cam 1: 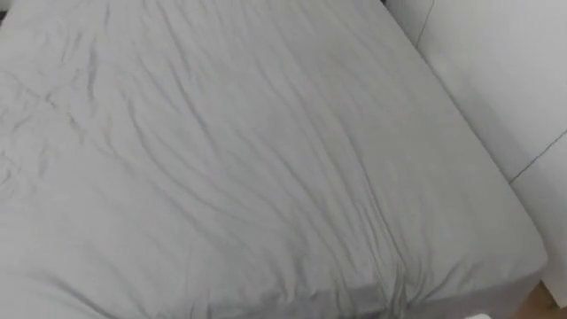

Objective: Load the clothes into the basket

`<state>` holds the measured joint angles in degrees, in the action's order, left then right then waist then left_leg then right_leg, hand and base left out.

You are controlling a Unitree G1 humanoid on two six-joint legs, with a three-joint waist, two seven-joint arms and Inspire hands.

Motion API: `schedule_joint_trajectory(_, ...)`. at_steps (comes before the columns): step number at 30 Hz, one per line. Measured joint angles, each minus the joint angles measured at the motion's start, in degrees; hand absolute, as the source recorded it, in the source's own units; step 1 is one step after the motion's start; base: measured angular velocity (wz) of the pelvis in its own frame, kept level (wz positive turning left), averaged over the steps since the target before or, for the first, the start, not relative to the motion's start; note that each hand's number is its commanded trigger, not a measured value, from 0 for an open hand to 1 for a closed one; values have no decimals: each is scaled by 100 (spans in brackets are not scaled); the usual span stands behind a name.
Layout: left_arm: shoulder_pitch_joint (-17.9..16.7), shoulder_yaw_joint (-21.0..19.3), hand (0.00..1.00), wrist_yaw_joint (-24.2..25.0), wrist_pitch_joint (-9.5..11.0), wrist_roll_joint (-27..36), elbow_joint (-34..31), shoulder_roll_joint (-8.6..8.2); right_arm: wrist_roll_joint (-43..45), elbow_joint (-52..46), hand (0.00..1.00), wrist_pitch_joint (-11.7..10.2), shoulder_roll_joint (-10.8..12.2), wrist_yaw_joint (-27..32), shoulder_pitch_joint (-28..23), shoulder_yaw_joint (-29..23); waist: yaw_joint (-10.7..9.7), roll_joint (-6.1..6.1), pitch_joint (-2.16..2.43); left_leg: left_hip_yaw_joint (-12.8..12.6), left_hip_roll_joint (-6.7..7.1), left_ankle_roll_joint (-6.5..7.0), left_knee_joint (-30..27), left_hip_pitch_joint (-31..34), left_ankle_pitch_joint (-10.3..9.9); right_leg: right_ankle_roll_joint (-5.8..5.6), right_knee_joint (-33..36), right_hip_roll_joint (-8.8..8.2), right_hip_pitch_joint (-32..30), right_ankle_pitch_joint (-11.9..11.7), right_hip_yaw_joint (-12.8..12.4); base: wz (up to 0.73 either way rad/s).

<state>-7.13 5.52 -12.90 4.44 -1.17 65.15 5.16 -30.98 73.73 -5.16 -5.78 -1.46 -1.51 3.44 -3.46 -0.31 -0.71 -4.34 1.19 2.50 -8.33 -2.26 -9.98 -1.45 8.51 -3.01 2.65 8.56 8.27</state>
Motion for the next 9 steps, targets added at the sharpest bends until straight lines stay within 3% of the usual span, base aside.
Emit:
schedule_joint_trajectory(5,8,-141,0,-40,69,-355,-30,0,-33,2,0,26,115,-109,42,199,95,-159,-19,267,49,-6,-21,-70,-5,-16,-83,-35,219,37,200,24)
schedule_joint_trajectory(9,11,-141,0,-57,73,-408,-39,0,-31,26,0,113,160,-124,16,219,130,-197,-14,318,64,-3,-20,-54,-8,-26,-82,-48,245,47,267,7)
